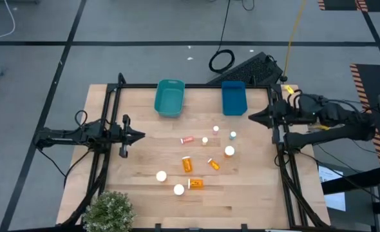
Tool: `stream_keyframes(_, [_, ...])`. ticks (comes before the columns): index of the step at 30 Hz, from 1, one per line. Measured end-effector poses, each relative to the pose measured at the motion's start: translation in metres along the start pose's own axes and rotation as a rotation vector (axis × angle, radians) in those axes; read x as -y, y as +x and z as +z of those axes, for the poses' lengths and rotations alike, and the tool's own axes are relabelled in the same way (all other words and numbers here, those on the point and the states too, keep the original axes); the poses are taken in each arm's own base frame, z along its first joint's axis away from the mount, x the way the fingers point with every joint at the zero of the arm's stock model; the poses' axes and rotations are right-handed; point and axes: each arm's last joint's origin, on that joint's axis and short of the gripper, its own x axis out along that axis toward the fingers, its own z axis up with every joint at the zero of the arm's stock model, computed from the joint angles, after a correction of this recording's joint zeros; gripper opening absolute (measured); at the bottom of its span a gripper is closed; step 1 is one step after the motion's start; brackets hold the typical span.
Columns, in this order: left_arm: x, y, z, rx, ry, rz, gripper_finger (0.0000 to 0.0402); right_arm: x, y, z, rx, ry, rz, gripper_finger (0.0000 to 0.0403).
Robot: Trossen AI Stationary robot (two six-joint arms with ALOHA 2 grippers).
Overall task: Pick and place medicine bottles into bin by pill shape (circle, oval)
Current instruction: Put the small blue pill bottle into the blue bin
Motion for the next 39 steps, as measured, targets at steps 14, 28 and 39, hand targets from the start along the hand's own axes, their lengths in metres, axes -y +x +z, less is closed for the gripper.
stream_keyframes(14, [0.0,0.0,0.0,0.002,-0.131,0.0,0.0035,-0.003,0.013,0.027,-0.144,0.041,-0.013,0.0])
stream_keyframes(28, [-0.004,-0.012,0.108,-0.051,-0.12,0.03,0.0035,-0.003,0.015,0.025,-0.162,0.033,-0.014,0.0])
stream_keyframes(39, [-0.006,0.005,0.241,-0.151,-0.046,0.034,0.0035,-0.003,0.017,0.027,-0.145,0.042,-0.014,0.0])
